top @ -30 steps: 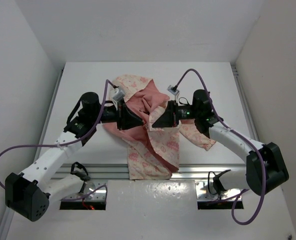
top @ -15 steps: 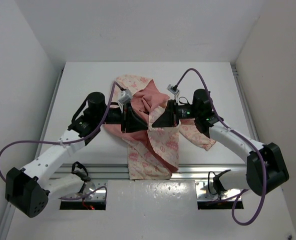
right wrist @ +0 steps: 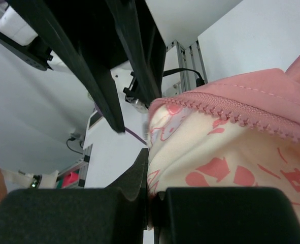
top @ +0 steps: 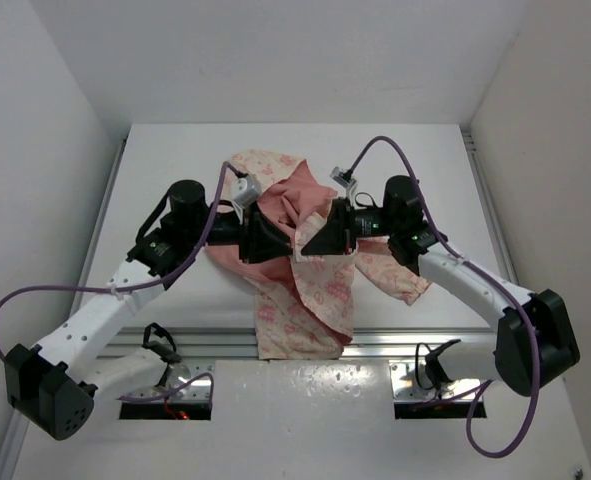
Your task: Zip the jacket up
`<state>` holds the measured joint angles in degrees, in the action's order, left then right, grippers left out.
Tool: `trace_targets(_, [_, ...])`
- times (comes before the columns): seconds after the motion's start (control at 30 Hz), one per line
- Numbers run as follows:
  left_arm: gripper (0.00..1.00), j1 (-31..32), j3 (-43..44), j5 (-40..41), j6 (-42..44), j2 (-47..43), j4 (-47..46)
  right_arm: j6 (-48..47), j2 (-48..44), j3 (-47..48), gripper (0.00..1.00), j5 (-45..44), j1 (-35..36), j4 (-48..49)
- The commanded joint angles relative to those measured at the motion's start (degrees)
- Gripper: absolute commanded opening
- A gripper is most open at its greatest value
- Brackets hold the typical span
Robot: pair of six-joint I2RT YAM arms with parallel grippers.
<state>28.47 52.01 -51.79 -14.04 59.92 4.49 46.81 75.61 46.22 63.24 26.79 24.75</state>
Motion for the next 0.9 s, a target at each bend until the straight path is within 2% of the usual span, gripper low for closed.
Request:
trace_targets(0.0, [0.42,-1.05,4.24,2.31,2.09,-1.3,-0.89,-6.1,-3.36,0.81,0.0,1.1,1.08,-1.1])
trace_targets(0.43, [0.47,-1.05,4.42,2.83,-0.36,-0.16,-1.42,-8.05,-5.12,0.63,0.0,1.18,1.16,-3.48])
trace_targets(0.7, [0.47,-0.43,4.42,-0.15,-2.13,3.18,-3.26,-8.75,-4.86,1.24,0.0,1.35,0.9,-3.31])
trace_targets(0.77, [0.45,0.1,4.42,-0.76,-3.27,3.71,-4.4,-9.89,-4.6,1.59,0.0,1.27,1.16,-4.53])
trace_targets(0.87, [0.35,0.1,4.42,-1.82,-4.05,4.24,-5.1,-10.33,-4.51,1.6,0.0,1.18,1.08,-4.71])
